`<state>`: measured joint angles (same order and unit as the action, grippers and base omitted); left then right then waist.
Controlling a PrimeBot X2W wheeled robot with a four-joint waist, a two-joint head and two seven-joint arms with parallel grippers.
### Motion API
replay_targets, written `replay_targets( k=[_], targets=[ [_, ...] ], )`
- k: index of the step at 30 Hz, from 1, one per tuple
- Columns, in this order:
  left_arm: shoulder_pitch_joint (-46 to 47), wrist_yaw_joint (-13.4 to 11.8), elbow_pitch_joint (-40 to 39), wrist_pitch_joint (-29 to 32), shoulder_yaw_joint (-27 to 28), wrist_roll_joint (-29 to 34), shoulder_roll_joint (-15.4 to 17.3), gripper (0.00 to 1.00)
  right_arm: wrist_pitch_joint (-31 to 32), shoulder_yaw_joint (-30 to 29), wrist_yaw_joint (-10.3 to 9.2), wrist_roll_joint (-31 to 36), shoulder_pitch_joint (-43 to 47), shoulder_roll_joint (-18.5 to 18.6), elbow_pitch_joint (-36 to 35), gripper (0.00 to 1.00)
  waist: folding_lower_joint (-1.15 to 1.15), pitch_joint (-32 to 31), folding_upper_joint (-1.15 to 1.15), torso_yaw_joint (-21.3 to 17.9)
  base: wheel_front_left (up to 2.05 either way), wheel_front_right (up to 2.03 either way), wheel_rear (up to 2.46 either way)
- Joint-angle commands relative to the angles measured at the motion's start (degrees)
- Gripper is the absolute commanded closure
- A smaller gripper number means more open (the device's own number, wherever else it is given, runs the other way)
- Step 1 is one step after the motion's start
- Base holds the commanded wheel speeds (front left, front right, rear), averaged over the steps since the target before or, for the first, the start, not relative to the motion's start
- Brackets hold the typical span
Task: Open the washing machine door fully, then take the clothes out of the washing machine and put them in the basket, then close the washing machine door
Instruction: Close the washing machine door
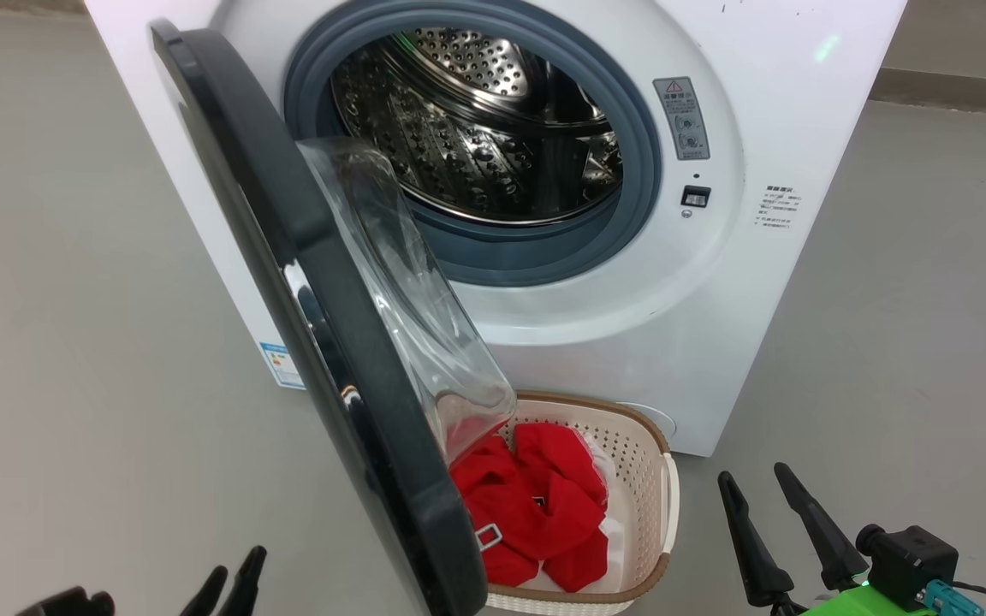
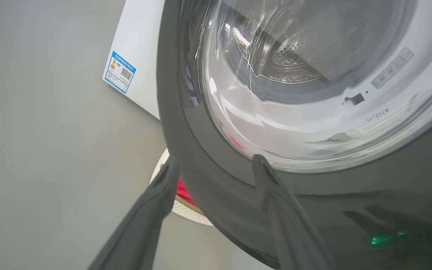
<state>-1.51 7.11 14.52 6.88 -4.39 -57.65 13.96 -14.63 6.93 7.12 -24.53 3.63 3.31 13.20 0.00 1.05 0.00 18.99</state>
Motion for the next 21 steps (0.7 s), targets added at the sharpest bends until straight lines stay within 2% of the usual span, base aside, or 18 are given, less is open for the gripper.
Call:
replay_targets(
  k=[1,11,16,21],
  targets=[
    [1.85,0.37,-0.11,-2.57,1.17,0.70,0.82,0.00,-0.37,1.57,0.36,0.58,-0.90,0.64,-1.37,0.00,0.00,0.11,0.00,0.06,0.00,0.00,0.00],
    [2.25,0.37,3.81,-17.85,-4.40,4.84,1.35,0.00,-0.37,1.14,0.36,0.64,-1.02,0.86,-1.46,0.00,0.00,0.36,0.00,0.33,0.00,0.00,0.00],
    [2.33,0.37,5.23,-21.23,-6.24,7.30,0.94,0.00,-0.37,1.06,0.36,0.68,-1.21,0.90,-1.44,0.00,0.00,0.47,0.00,0.63,0.00,0.00,0.00],
    [2.27,0.37,4.36,-21.84,-3.24,12.17,-0.55,0.00,-0.37,1.04,0.36,0.71,-1.23,0.93,-1.51,0.00,0.00,0.47,0.00,0.86,0.00,0.00,0.00]
  ],
)
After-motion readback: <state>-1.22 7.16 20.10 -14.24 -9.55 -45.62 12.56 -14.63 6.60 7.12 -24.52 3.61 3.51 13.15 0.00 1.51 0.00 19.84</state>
